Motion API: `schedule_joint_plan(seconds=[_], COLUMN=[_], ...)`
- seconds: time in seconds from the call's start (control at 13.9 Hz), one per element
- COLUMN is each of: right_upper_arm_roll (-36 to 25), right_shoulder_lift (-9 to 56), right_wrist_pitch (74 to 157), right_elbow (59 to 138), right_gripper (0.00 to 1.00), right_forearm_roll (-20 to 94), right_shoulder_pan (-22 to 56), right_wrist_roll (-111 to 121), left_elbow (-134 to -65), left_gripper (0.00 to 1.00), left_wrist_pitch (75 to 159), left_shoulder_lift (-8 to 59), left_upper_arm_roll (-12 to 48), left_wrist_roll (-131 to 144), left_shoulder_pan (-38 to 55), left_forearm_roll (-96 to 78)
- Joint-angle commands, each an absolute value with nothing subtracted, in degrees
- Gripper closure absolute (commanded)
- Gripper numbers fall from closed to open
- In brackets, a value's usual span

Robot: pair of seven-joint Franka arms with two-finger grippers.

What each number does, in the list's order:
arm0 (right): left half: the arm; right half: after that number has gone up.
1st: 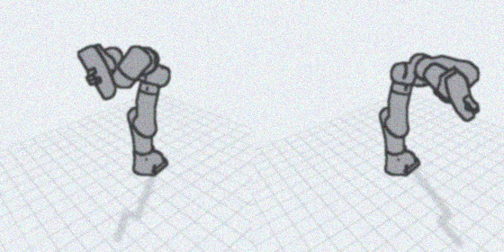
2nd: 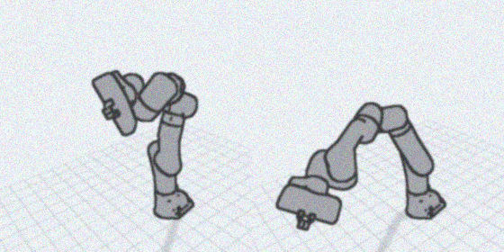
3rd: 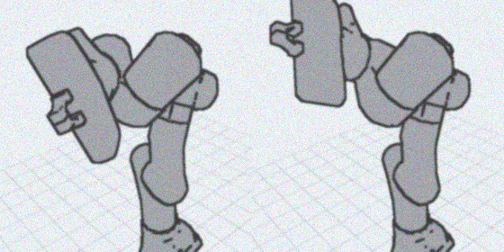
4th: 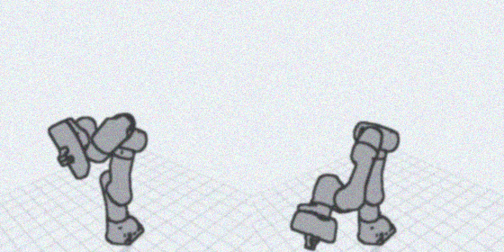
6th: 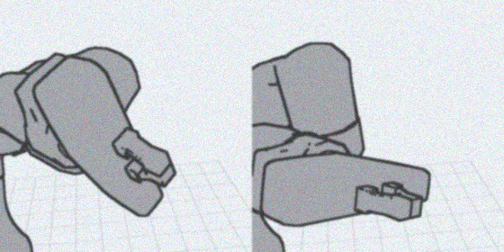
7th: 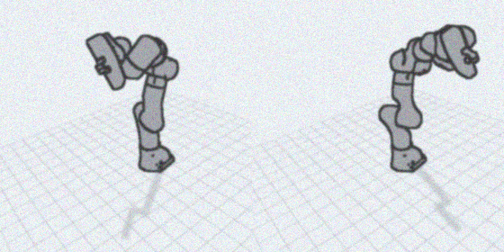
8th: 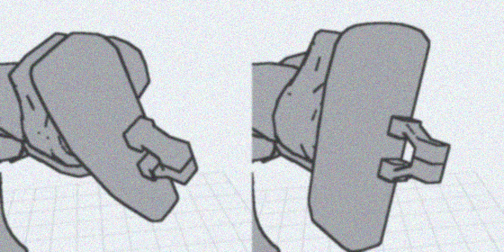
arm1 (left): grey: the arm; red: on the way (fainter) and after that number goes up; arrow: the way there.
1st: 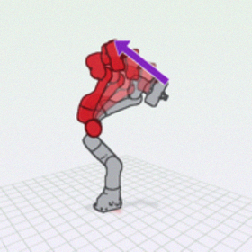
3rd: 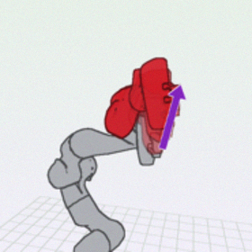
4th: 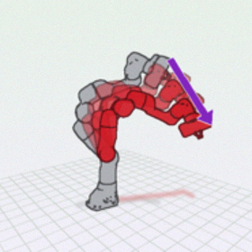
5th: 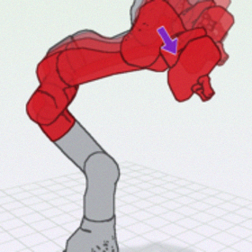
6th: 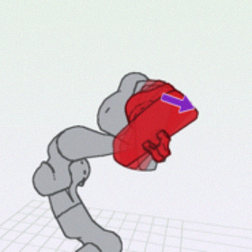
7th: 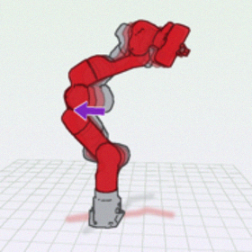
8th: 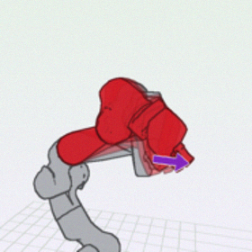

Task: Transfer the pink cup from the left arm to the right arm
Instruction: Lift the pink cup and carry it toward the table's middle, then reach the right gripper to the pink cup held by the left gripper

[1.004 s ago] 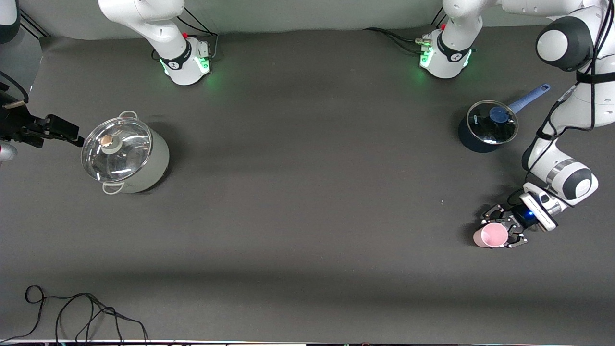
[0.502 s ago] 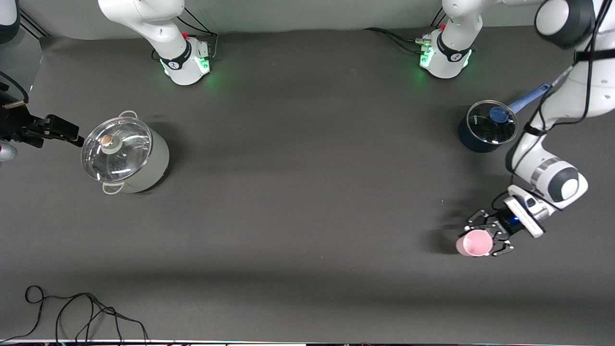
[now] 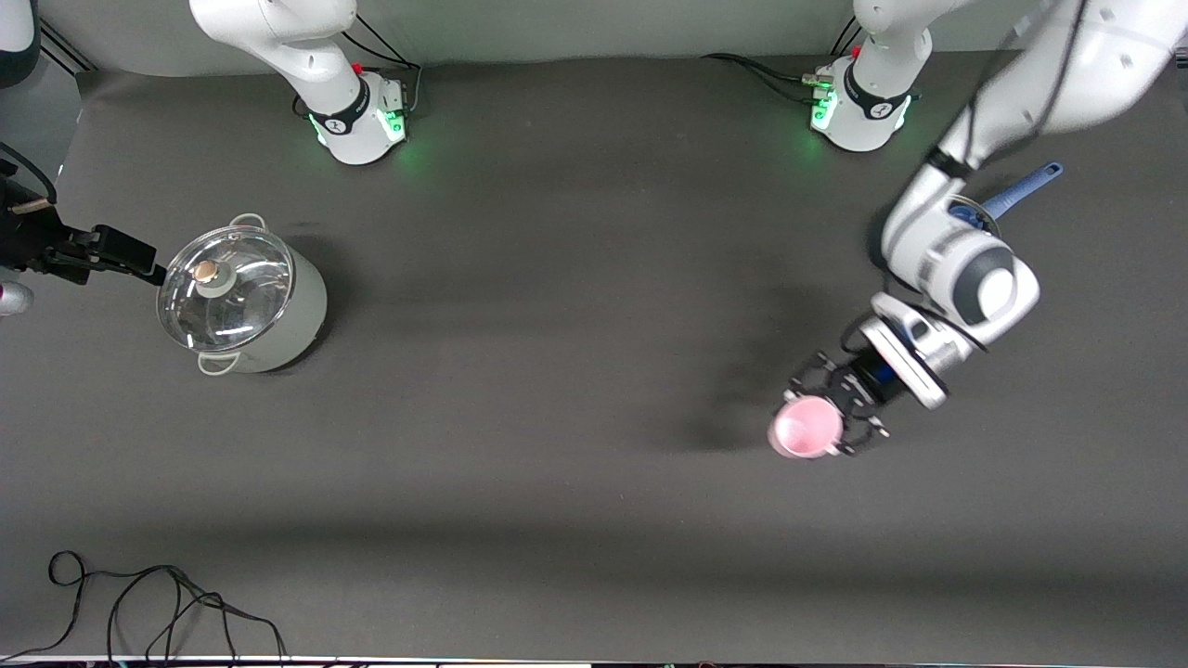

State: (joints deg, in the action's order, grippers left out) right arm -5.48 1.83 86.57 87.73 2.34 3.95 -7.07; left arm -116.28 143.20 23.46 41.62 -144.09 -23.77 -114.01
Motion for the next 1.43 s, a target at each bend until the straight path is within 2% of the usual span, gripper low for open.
schedule_joint_plan(seconds=[0.0, 0.14, 0.22, 0.43, 0.72, 1.08, 1.36], right_upper_arm_roll=[-5.45, -5.19, -5.1, -5.01, -5.1, -5.1, -5.01], right_shoulder_lift=[1.67, 1.67, 1.76, 1.58, 2.46, 10.88, 17.04], right_wrist_pitch=[85.87, 83.17, 82.62, 82.35, 82.53, 83.05, 86.29], right_elbow=[87.28, 86.84, 86.84, 86.75, 83.86, 73.06, 66.98], right_gripper=[0.0, 0.0, 0.0, 0.0, 0.0, 0.0, 0.0], right_forearm_roll=[5.09, 8.42, 10.44, 14.49, 17.66, 17.67, 19.15], right_shoulder_pan=[4.39, 4.48, 4.48, 6.75, 14.75, 25.73, 31.02], right_wrist_roll=[-19.72, -28.26, -32.65, -46.62, -67.19, -87.85, -101.4], left_elbow=[-117.44, -114.01, -111.73, -106.71, -105.12, -104.85, -103.28], left_gripper=[0.6, 0.6, 0.6, 0.6, 0.6, 0.58, 0.58], left_wrist_pitch=[153.33, 161.5, 165.11, 171.37, 172.35, 172.62, 173.66], left_shoulder_lift=[18.02, 18.1, 18.45, 18.54, 18.72, 19.07, 20.21], left_upper_arm_roll=[52.16, 58.68, 60.1, 59.77, 59.85, 59.68, 59.41], left_wrist_roll=[-143.61, -143.61, -143.44, -139.93, -139.66, -139.66, -139.75], left_shoulder_pan=[-23.2, -22.16, -20.41, -13.29, -11.34, -10.72, -9.94], left_forearm_roll=[-122.93, -125.76, -126.82, -127.18, -127.27, -127.27, -127.27])
